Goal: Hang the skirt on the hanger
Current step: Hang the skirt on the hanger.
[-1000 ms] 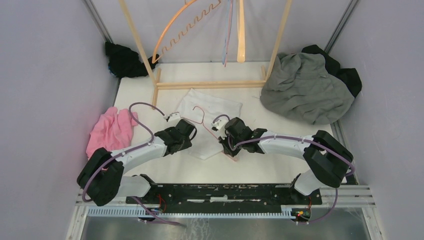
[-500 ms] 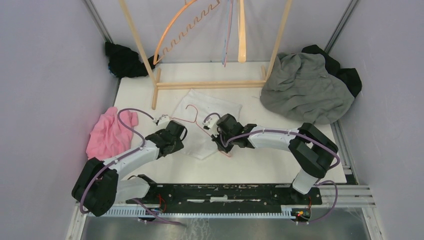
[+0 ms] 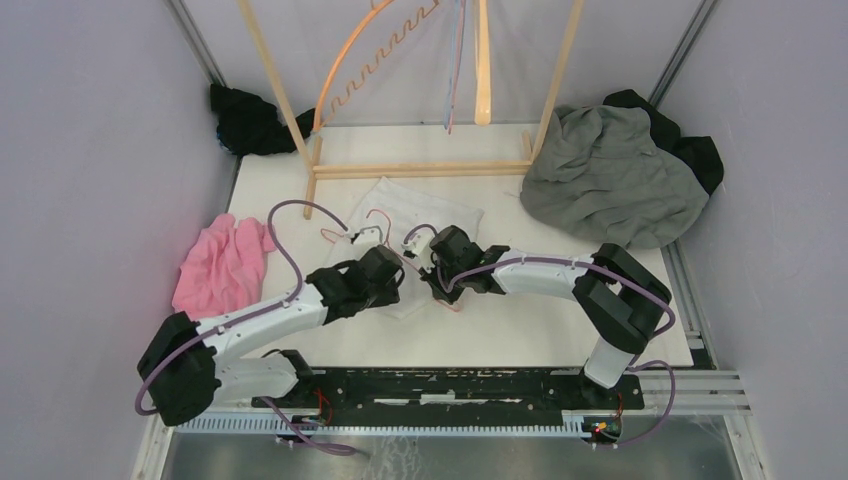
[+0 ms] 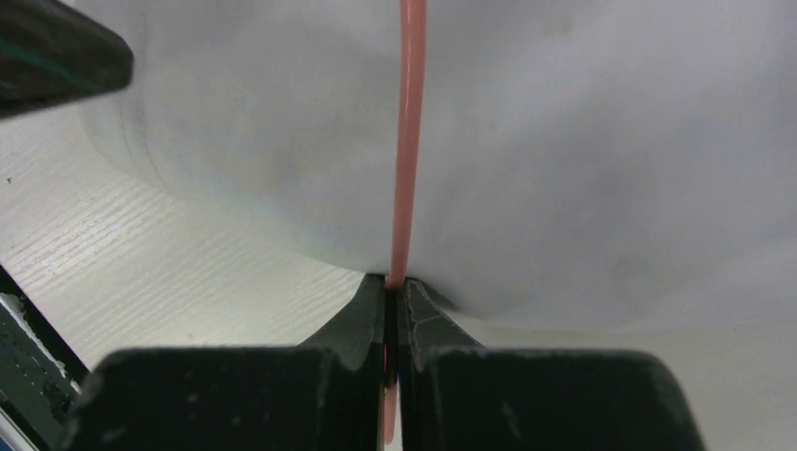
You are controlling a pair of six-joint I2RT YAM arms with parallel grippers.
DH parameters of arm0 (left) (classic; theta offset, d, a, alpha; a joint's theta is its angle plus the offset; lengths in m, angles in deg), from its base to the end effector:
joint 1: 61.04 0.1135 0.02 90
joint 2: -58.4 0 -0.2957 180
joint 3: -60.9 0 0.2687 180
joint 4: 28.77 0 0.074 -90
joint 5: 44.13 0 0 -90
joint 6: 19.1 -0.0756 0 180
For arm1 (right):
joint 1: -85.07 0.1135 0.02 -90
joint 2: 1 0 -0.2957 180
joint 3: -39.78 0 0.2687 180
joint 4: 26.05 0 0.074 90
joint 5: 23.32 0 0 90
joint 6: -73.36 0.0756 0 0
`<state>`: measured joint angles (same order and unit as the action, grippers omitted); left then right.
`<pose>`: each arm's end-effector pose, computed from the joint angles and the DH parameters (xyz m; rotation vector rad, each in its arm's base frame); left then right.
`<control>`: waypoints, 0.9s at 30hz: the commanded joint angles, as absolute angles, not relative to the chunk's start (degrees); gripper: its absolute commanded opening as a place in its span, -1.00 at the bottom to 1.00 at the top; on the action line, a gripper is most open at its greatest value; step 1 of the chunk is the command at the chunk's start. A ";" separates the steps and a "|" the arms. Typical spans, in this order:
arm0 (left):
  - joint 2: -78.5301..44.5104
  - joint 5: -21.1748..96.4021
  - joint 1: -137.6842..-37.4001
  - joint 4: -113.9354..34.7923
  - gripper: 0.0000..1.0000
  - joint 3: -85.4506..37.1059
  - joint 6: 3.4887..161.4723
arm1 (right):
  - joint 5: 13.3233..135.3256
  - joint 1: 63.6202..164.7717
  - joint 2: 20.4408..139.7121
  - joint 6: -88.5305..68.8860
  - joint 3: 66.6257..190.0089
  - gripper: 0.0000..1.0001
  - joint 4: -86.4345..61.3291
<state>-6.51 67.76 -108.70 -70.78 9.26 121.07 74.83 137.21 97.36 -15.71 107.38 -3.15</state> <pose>0.1813 -0.1571 0.2011 -0.2019 2.4482 -0.2661 0.2260 0.3082 0.1487 -1.1707 2.3031 0.5433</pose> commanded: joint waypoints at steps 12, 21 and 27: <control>-4.84 61.48 -114.75 -54.24 0.43 16.60 115.80 | 77.16 136.51 97.69 -15.50 109.13 -0.97 -3.21; -11.92 62.09 -116.67 -53.53 0.35 16.54 115.09 | 77.98 135.45 96.56 -14.30 108.10 -0.97 -4.16; -14.49 65.11 -116.65 -56.08 0.19 15.56 115.49 | 79.66 134.75 95.77 -13.61 107.38 -0.97 -5.15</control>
